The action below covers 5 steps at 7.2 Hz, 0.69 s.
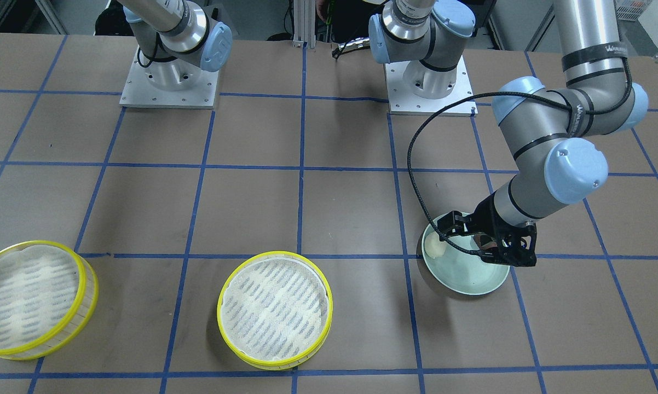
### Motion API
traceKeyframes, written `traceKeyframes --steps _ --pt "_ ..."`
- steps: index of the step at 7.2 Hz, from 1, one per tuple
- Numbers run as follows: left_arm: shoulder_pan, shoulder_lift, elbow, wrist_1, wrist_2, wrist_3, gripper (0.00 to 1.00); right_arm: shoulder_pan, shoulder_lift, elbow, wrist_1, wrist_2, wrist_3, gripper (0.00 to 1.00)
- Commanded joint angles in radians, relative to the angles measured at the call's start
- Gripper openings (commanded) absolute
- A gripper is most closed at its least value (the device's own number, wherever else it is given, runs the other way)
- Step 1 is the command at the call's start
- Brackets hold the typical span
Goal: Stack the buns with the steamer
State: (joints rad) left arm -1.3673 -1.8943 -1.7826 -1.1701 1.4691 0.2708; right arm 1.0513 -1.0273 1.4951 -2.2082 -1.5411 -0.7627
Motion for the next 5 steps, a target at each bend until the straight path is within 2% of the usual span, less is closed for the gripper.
traceKeyframes --steps 1,2,3,4,5 --pt "-0.001 -0.077 -0.003 0.012 -0.015 0.004 0.95 -0.031 0.045 0.001 -0.019 0.007 -0.033 0.83" --pt "-0.001 -0.098 -0.004 0.012 -0.039 0.004 0.94 -0.033 0.05 0.002 -0.019 0.006 -0.043 0.78" --pt "-0.001 -0.106 -0.007 0.009 -0.045 -0.001 0.87 -0.034 0.071 0.002 -0.022 0.007 -0.043 0.75" --pt "-0.001 -0.111 -0.012 0.004 -0.046 -0.001 0.55 -0.034 0.075 0.002 -0.022 0.007 -0.043 0.74" --pt "-0.001 -0.115 -0.012 -0.003 -0.044 -0.01 0.19 -0.034 0.076 0.004 -0.022 0.009 -0.043 0.68"
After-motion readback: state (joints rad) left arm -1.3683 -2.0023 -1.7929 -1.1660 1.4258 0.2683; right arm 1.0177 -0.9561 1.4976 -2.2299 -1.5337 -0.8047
